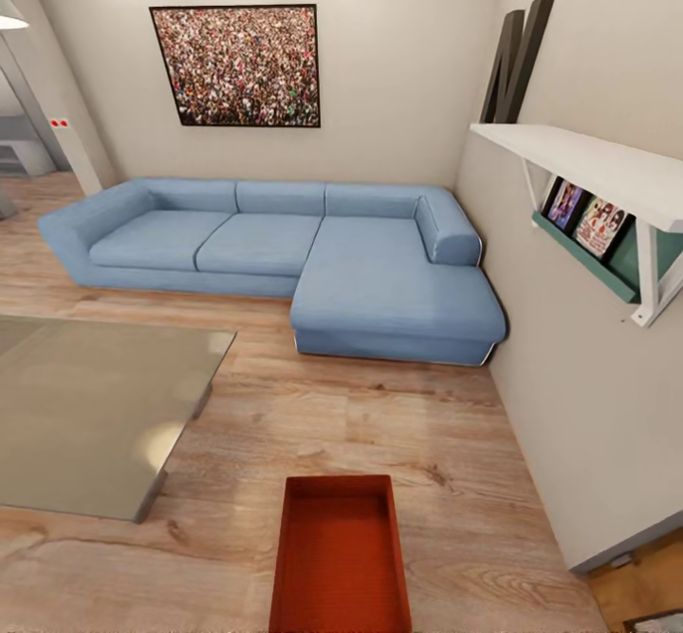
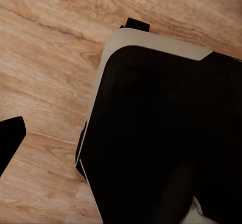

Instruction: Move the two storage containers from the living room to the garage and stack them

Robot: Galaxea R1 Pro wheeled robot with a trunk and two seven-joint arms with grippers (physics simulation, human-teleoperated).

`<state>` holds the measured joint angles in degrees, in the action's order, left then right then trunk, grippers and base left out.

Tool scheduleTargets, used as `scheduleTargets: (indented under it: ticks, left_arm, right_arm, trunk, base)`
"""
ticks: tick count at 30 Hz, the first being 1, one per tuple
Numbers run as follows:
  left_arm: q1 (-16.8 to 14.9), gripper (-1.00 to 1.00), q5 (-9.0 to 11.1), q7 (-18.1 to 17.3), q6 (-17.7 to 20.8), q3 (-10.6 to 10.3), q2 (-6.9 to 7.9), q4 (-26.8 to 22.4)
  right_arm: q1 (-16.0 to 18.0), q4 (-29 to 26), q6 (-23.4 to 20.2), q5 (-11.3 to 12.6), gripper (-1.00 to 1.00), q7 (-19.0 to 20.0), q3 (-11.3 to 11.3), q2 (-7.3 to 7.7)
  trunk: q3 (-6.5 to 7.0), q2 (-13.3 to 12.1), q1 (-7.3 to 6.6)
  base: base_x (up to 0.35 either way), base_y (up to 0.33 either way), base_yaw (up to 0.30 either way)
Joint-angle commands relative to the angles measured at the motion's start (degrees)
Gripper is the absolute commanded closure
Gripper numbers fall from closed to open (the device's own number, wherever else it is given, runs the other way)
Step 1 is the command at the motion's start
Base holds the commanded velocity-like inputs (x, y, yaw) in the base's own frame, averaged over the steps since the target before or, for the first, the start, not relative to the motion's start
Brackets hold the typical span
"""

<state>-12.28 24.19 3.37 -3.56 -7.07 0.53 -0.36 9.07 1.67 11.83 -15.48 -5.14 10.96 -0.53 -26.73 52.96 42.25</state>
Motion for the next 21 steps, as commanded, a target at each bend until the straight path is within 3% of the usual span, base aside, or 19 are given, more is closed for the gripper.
scheduleTargets:
  ticks: [1, 21]
  left_arm:
    - [0.0, -1.0, 0.4, 0.1, -0.1, -0.5, 0.0, 0.0]
    - [0.0, -1.0, 0.4, 0.1, -0.1, -0.5, 0.0, 0.0]
  right_arm:
    - [0.1, 0.2, 0.3, -0.6, -1.0, -0.3, 0.5, 0.0]
    - [0.1, 0.2, 0.3, -0.6, -1.0, -0.3, 0.5, 0.0]
  trunk:
    - [-0.15, 0.0, 0.0]
    - [-1.98, 0.0, 0.0]
  base:
    - [0.0, 0.0, 0.0]
    - [0.0, 0.0, 0.0]
